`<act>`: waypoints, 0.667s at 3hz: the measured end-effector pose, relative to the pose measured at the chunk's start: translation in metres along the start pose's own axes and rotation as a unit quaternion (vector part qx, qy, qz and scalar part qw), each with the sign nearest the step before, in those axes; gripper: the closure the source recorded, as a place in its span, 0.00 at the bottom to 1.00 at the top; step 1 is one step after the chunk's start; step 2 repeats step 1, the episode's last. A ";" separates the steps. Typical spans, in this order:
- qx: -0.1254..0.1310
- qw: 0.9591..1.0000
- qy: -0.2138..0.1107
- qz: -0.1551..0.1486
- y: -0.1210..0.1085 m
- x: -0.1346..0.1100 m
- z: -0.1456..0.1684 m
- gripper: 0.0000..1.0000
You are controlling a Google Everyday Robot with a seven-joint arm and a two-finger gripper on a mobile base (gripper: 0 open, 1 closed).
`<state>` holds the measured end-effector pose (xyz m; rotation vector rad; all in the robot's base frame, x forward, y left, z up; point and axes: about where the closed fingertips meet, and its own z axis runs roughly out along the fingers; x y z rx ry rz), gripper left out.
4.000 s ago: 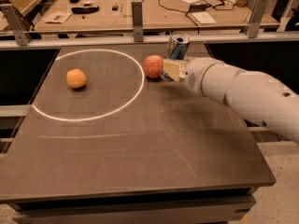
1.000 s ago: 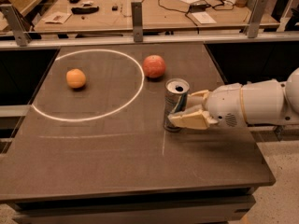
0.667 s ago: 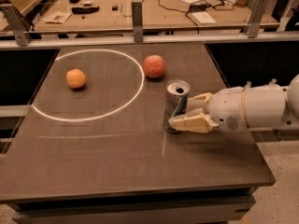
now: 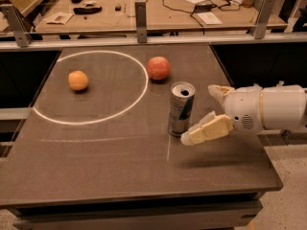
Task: Place redbull can upright
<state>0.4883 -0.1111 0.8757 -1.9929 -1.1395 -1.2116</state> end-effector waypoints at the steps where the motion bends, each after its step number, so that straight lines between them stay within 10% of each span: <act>1: -0.001 1.000 0.001 0.001 0.001 0.000 0.000 0.00; 2: -0.001 1.000 0.001 0.001 0.001 0.000 0.000 0.00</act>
Offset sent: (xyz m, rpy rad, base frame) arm 0.0000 0.0000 0.0000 0.0000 0.0000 0.0000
